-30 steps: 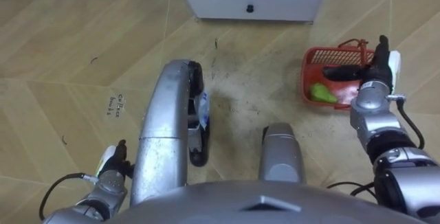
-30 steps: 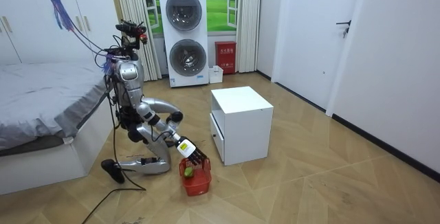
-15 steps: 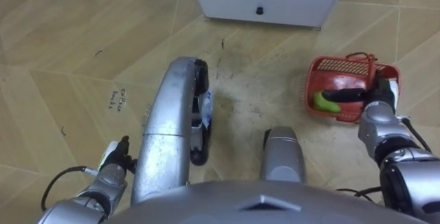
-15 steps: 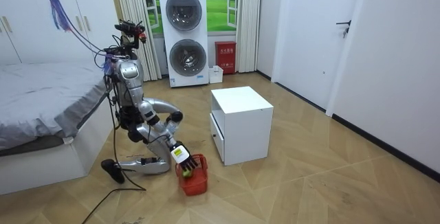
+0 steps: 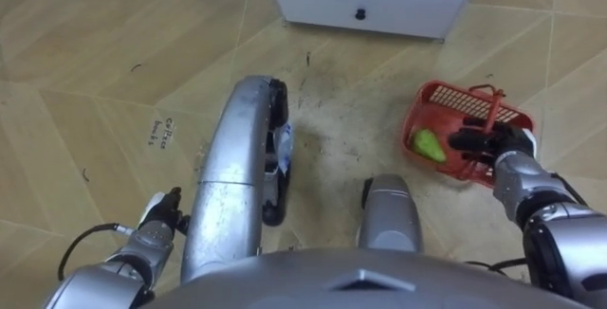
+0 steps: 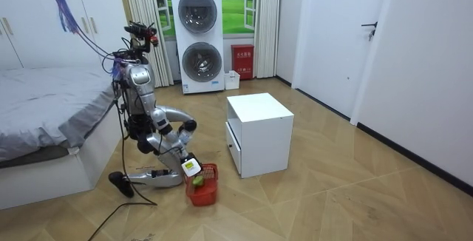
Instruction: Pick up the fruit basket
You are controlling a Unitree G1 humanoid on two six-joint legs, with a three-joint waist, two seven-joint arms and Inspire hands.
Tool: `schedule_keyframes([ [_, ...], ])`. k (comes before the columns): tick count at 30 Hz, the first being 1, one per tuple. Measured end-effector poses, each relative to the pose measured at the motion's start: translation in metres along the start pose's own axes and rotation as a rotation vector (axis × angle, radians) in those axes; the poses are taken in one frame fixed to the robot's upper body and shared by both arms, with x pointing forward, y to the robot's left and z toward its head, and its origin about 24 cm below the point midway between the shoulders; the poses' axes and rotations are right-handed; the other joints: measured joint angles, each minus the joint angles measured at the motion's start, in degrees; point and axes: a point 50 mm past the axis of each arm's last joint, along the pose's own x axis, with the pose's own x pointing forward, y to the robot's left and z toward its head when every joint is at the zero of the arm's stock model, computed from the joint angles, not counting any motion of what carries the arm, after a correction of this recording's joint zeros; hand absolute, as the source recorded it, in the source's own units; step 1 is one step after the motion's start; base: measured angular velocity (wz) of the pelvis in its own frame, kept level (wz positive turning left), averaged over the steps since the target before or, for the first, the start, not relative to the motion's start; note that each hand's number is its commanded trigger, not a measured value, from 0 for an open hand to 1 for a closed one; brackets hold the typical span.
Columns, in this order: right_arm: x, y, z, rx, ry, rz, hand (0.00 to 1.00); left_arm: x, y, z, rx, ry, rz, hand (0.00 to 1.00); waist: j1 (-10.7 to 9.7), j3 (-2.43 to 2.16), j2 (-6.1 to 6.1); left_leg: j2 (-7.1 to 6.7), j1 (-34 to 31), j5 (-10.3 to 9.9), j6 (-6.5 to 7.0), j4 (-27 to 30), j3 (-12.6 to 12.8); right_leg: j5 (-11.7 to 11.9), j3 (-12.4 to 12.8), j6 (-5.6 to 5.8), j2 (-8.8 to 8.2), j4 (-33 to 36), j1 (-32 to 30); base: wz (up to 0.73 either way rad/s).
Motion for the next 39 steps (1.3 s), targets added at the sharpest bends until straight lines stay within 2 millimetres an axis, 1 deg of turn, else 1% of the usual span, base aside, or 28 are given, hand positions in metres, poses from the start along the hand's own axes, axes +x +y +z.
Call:
schedule_keyframes([
  [5,0.000,0.002,0.000,-0.008,0.001,0.012,1.00,0.000,0.000,0.000,0.000,0.002,-0.005,0.00,0.2,-0.02,0.03,0.57,-0.6,0.0,-0.02,0.1,-0.1,0.0,0.0,0.04,0.52,0.1,-0.5,0.00],
  [11,-0.001,0.005,-0.002,-0.018,0.009,0.021,1.00,0.000,0.000,0.001,0.001,0.005,-0.005,0.00,0.0,-0.01,0.01,0.73,-0.6,0.0,-0.05,0.2,-0.1,0.0,-0.2,0.04,0.61,0.1,-0.4,0.00],
  [16,-0.001,0.009,0.001,-0.023,-0.005,0.032,1.00,0.001,0.001,0.003,0.002,0.001,-0.003,0.00,-0.3,0.00,-0.02,0.74,-0.8,0.0,-0.04,0.6,-0.2,0.0,0.0,0.04,0.75,0.1,-0.3,-0.02],
  [18,-0.001,0.014,0.003,-0.037,-0.014,0.046,1.00,0.001,0.001,0.003,0.001,0.001,-0.003,0.00,-0.3,0.02,-0.05,0.73,-0.9,0.0,-0.02,0.9,-0.4,0.0,0.0,0.04,0.94,0.1,-0.4,-0.05],
  [21,-0.003,0.027,0.008,-0.086,-0.044,0.076,1.00,0.001,0.001,0.004,0.000,-0.001,-0.003,0.00,-0.3,0.03,-0.08,0.73,-1.4,0.0,-0.01,1.6,-1.2,0.0,0.0,0.04,1.58,0.1,-0.4,-0.05],
  [24,-0.006,0.039,0.016,-0.169,-0.098,0.104,1.00,0.001,-0.001,0.004,-0.001,-0.003,-0.006,0.00,-0.4,0.04,-0.09,0.63,-1.8,0.0,0.02,2.2,-1.6,0.0,0.0,0.03,2.02,0.1,-0.3,-0.05],
  [26,-0.010,0.053,0.026,-0.200,-0.157,0.132,1.00,0.001,0.000,0.006,-0.002,-0.009,-0.005,0.00,-0.5,0.01,-0.05,0.55,-2.1,0.0,0.03,2.9,-2.2,0.0,0.0,0.03,2.40,0.1,-0.3,-0.06],
  [27,-0.011,0.056,0.029,-0.210,-0.175,0.139,1.00,0.001,-0.001,0.006,-0.002,-0.011,-0.006,0.00,-0.5,0.01,-0.04,0.47,-2.2,0.0,0.03,3.0,-2.3,0.0,0.0,0.03,2.40,0.1,-0.3,0.00],
  [28,-0.013,0.060,0.034,-0.219,-0.204,0.148,1.00,0.001,-0.001,0.007,-0.003,-0.020,-0.006,0.00,-0.5,0.01,-0.04,-0.16,-2.4,0.0,0.03,3.1,-2.7,0.0,0.0,0.03,2.39,0.0,-0.2,0.00],
  [29,-0.015,0.064,0.039,-0.225,-0.230,0.157,1.00,0.001,-0.001,0.007,-0.004,-0.028,-0.003,0.00,-0.5,-0.01,-0.02,-0.36,-2.4,0.0,0.03,3.3,-2.8,0.0,0.0,0.04,2.36,-0.2,-0.1,0.00],
  [30,-0.016,0.066,0.041,-0.232,-0.245,0.163,1.00,0.001,-0.001,0.008,-0.005,-0.028,0.000,0.00,-0.6,-0.01,-0.01,-0.40,-2.4,0.0,0.03,3.4,-2.8,0.0,0.0,0.04,2.31,-0.2,0.0,0.00],
  [32,-0.020,0.073,0.048,-0.254,-0.293,0.183,1.00,0.001,0.000,0.009,-0.005,-0.032,0.005,0.00,-0.9,-0.07,-0.07,-1.26,-2.4,-0.1,0.12,3.5,-3.0,0.0,0.0,0.04,1.93,-0.7,0.5,0.04],
  [33,-0.021,0.074,0.049,-0.254,-0.303,0.187,1.00,0.001,0.000,0.009,-0.005,-0.035,0.006,0.00,-1.0,-0.11,-0.12,-1.47,-2.5,-0.2,0.33,3.5,-3.0,0.0,0.0,0.04,1.80,-0.8,0.5,0.07],
  [34,-0.024,0.076,0.051,-0.262,-0.326,0.196,1.00,0.001,0.000,0.009,-0.004,-0.035,0.012,0.00,-1.3,-0.19,-0.24,-1.57,-2.6,-0.2,0.39,3.6,-2.8,0.0,-0.1,0.03,1.46,-1.0,0.6,0.06],
  [35,-0.027,0.079,0.053,-0.264,-0.350,0.206,1.00,0.001,0.001,0.009,-0.006,-0.034,0.014,0.00,-1.7,-0.24,-0.24,-1.57,-2.7,-0.5,1.12,3.7,-2.6,0.0,-0.1,0.03,1.35,-1.3,0.7,0.05],
  [36,-0.028,0.080,0.054,-0.262,-0.360,0.210,1.00,0.001,0.001,0.009,-0.007,-0.033,0.014,0.00,-1.9,-0.26,-0.20,-1.57,-2.7,-0.7,1.38,3.8,-2.5,0.0,0.0,0.03,1.33,-1.4,0.8,0.00],
  [37,-0.030,0.081,0.055,-0.259,-0.377,0.217,1.00,0.001,0.001,0.008,-0.010,-0.030,0.017,0.00,-2.2,-0.29,-0.15,-1.60,-2.7,-0.8,1.57,4.2,-2.5,0.0,0.0,0.03,1.37,-1.8,1.1,-0.03],
  [39,-0.034,0.084,0.054,-0.272,-0.401,0.222,1.00,0.001,0.003,0.008,-0.010,-0.029,0.026,0.00,-2.7,-0.50,-0.22,-1.58,-2.6,-0.8,1.59,4.7,-2.6,0.0,0.0,0.05,1.57,-2.7,1.5,-0.04],
])
